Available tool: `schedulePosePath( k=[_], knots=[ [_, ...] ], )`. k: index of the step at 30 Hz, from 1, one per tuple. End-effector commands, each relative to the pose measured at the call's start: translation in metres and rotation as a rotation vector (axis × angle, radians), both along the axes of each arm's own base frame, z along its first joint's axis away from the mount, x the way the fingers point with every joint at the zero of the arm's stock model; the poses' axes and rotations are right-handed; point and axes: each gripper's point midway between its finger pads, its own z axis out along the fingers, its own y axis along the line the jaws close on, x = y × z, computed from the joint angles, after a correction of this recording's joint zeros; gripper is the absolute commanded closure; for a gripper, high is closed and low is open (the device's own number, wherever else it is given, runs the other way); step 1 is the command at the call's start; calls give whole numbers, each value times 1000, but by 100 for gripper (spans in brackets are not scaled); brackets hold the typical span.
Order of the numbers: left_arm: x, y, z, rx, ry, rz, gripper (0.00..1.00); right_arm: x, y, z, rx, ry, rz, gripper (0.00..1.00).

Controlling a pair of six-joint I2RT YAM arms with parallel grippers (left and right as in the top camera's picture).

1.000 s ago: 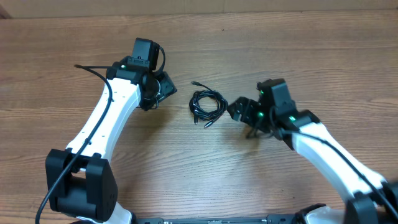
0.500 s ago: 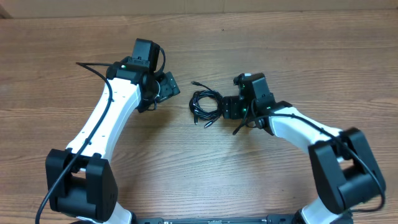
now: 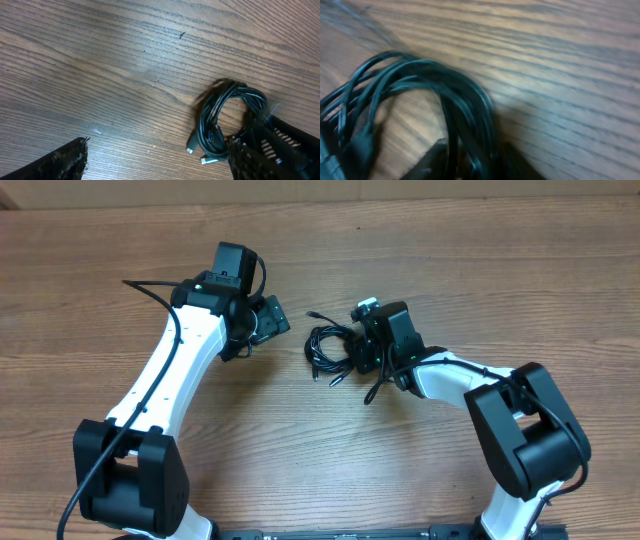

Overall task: Untangle cables
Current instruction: 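Grasp the cable coil with the right gripper and lift it, then move the left gripper to the coil and grasp it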

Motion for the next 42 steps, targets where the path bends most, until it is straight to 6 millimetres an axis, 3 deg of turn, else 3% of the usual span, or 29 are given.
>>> schedulePosePath(
  k=[1, 3, 8, 12, 17, 19, 22, 23, 26, 27, 31, 36, 39, 42],
  knots=[
    [2, 2, 8, 12, -26, -21, 11, -8, 0, -19, -9, 58, 20, 96],
    [2, 2, 8, 13, -26, -21, 11, -7, 6, -10, 19, 48, 35, 96],
    [-2, 3, 6, 32, -13, -71, 14, -8, 24, 53, 172, -3, 67, 96],
    [-11, 1, 4, 31, 16, -120, 12, -27, 35, 114, 271, -48, 151, 96],
    [-19, -31, 10, -90, -22, -429, 11, -62, 36, 171, 348, -66, 237, 96],
    [-25, -49, 17, -180, -52, -554, 11, -72, 34, 179, 357, -53, 249, 96],
    [-29, -62, 23, -243, -87, -656, 10, -81, 29, 173, 338, -7, 238, 96],
    [-29, -63, 24, -246, -90, -659, 16, -83, 28, 169, 332, 15, 235, 96],
    [-32, -69, 27, -283, -92, -669, 47, -86, 27, 165, 325, 38, 232, 96],
    [-33, -71, 28, -300, -92, -674, 49, -85, 28, 166, 330, 31, 234, 96],
    [-32, -69, 26, -275, -90, -670, 36, -83, 33, 175, 360, -3, 261, 96],
    [-10, -50, 25, -194, -115, -543, 27, -87, 27, 165, 326, 39, 232, 96],
    [4, -47, 46, -227, -174, -524, 30, -88, 22, 158, 299, 58, 209, 96],
    [13, -46, 81, -264, -232, -527, 35, -87, 21, 158, 294, 59, 205, 96]
  ],
)
